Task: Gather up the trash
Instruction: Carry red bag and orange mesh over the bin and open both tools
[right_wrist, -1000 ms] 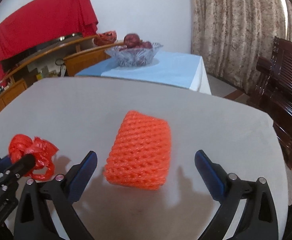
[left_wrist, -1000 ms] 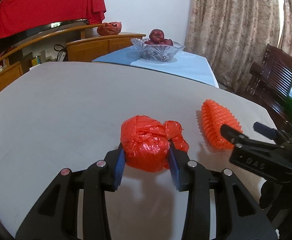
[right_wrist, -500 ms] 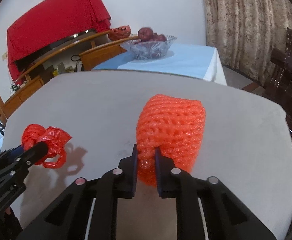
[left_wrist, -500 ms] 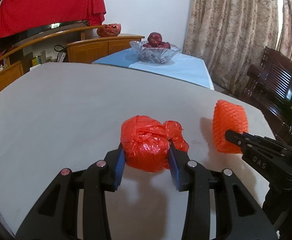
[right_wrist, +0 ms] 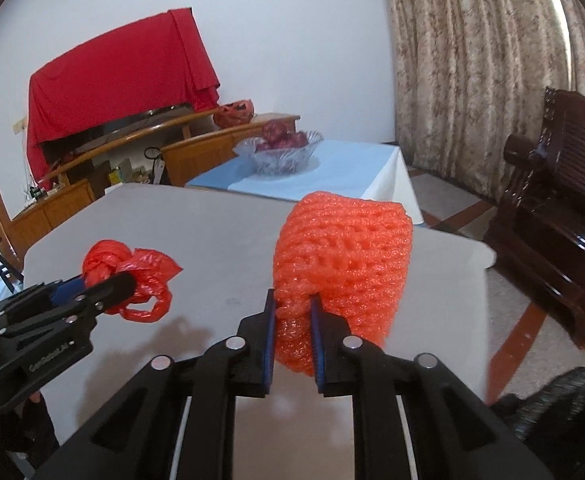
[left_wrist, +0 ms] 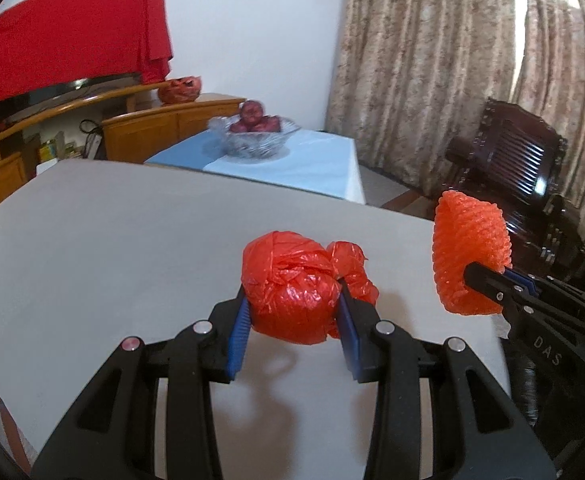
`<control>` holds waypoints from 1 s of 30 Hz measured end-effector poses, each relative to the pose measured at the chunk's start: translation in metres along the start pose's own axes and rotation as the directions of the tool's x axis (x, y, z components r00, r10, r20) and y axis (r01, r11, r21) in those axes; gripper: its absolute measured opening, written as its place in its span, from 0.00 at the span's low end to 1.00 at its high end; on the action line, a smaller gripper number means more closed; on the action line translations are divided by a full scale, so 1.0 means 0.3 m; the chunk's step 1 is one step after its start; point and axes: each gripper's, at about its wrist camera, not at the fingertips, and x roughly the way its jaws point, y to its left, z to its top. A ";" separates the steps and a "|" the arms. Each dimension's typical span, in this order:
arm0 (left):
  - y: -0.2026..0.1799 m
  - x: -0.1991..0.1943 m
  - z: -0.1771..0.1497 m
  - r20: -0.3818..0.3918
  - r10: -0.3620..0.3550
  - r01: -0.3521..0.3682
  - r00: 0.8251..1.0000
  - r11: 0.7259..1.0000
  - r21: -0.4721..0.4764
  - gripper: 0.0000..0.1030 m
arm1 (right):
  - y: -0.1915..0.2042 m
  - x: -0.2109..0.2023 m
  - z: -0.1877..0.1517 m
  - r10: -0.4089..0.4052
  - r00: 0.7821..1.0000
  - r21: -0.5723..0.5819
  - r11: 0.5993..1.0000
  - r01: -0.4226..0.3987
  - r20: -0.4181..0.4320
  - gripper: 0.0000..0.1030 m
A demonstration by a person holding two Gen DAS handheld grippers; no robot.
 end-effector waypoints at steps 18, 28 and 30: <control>-0.362 -0.254 -0.008 0.056 -0.170 0.163 0.984 0.981 0.104 0.36 | -0.176 -0.425 -0.048 -0.103 0.990 0.001 0.995 0.103 0.093 0.15; -0.558 -0.323 -0.050 0.052 -0.247 0.234 0.968 0.955 0.179 0.36 | -0.321 -0.575 -0.084 -0.190 0.975 0.057 0.981 0.185 0.111 0.15; -0.597 -0.335 -0.060 0.052 -0.262 0.248 0.964 0.950 0.191 0.36 | -0.350 -0.601 -0.100 -0.212 0.971 0.065 0.976 0.206 0.107 0.15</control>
